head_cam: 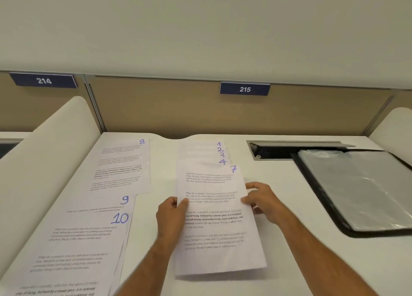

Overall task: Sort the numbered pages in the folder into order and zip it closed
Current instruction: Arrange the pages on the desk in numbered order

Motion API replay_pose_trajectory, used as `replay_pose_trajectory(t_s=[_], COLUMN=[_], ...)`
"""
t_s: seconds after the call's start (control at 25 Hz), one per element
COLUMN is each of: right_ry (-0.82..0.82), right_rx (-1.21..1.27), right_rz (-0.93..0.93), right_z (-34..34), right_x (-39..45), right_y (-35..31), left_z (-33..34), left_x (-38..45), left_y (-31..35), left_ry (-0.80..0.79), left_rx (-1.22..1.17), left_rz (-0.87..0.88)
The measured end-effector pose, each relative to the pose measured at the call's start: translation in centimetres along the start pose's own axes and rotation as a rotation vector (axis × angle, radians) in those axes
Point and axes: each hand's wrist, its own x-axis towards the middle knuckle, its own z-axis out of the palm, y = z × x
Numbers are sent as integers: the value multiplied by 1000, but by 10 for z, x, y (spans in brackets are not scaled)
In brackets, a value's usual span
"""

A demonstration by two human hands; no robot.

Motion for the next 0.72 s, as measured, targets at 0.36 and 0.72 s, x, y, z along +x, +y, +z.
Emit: replay_pose_trajectory(t_s=[0.36,0.72], right_ry=[136,211], right_rx=[-82,-291], right_rz=[-33,-118], right_z=[7,12], right_x=[-9,-5], right_y=[52,54], left_z=[-8,-7], left_x=[-10,-9], left_y=[-28,-27], left_ry=[59,80], left_rx=[377,438], left_rz=[83,60])
